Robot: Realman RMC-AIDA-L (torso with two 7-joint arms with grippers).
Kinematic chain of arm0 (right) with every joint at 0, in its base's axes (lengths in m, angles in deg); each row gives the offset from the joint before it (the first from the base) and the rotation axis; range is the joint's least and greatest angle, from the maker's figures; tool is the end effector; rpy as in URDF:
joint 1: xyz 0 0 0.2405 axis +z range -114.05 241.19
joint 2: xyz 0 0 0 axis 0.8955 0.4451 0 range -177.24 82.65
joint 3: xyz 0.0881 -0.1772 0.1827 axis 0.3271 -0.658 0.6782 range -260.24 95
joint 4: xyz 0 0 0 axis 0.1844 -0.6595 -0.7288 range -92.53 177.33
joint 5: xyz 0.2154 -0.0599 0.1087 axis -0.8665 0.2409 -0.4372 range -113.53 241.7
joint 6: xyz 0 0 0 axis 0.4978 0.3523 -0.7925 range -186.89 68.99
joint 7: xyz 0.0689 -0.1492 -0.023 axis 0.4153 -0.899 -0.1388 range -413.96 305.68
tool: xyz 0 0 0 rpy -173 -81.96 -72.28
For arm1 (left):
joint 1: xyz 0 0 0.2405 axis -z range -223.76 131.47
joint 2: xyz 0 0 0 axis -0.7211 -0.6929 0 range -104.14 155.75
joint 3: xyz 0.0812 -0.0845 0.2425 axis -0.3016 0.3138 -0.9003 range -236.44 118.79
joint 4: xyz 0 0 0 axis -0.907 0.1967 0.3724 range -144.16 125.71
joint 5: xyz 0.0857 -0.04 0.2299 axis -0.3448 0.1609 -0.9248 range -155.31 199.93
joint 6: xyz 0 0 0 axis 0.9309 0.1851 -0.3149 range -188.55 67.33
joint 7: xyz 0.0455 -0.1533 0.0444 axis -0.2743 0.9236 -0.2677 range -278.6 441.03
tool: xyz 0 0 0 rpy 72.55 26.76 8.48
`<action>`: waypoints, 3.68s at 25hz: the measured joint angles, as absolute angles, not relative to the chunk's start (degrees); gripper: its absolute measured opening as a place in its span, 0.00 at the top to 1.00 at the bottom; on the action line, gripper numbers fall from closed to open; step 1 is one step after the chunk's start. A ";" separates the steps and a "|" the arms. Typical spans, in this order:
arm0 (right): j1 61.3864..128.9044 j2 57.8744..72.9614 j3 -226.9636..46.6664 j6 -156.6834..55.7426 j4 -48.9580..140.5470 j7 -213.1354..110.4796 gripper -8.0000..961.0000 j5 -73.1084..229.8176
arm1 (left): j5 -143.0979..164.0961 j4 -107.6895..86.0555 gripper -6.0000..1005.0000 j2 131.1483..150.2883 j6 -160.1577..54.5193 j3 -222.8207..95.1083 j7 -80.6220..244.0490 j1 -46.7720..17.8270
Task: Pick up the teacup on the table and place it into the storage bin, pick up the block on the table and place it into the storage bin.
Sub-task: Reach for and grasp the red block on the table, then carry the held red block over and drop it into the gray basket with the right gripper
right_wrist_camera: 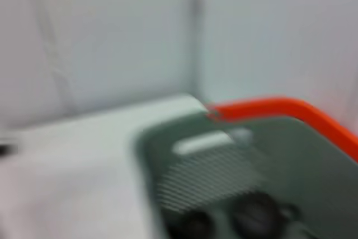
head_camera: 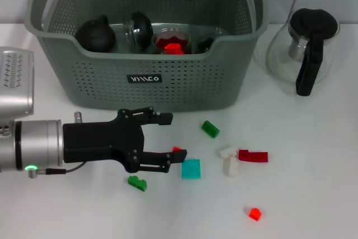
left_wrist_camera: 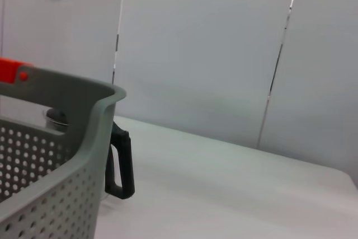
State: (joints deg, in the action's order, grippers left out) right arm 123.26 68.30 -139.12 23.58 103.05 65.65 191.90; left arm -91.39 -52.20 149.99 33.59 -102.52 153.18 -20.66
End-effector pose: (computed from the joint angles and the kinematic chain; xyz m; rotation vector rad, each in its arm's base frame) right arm 0.0258 0.4937 0.0239 -2.8046 0.2903 0.2433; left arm -0.2717 0.3370 -0.0529 -2.8260 -0.4288 -0.7656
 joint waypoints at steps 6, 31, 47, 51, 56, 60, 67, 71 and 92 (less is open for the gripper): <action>106.18 68.01 -139.70 46.95 123.76 63.42 0.01 179.24 | -91.34 -52.29 0.15 149.99 33.67 -102.50 153.12 -20.66; 107.36 73.04 -160.20 20.38 94.20 58.10 0.05 209.17 | -91.33 -52.02 0.15 150.08 32.61 -102.50 153.36 -20.48; 109.20 72.98 -162.35 16.82 89.33 59.12 0.21 210.96 | -91.33 -50.86 0.15 150.06 31.22 -102.50 153.31 -20.24; 109.56 73.03 -162.38 16.60 88.81 59.24 0.39 211.46 | -91.33 -50.62 0.15 149.99 31.22 -102.51 153.35 -20.13; 109.43 72.99 -162.04 16.89 89.18 59.36 0.60 211.45 | -91.33 -50.62 0.15 149.99 31.22 -102.50 153.41 -20.13; 109.03 72.88 -161.90 17.67 90.97 59.84 0.75 211.44 | -91.33 -50.62 0.15 149.99 31.23 -102.45 153.46 -20.12; 106.04 72.99 -155.31 34.59 109.39 62.43 0.79 209.62 | -91.54 -50.89 0.15 149.93 31.41 -101.34 153.43 -20.53; 106.60 72.66 -147.21 48.13 125.87 67.09 0.79 200.74 | -91.82 -50.93 0.15 149.83 31.70 -99.71 153.10 -21.07; 130.04 67.45 -141.04 8.43 84.83 57.63 0.79 196.59 | -91.36 -50.53 0.15 149.99 31.23 -99.80 152.41 -20.56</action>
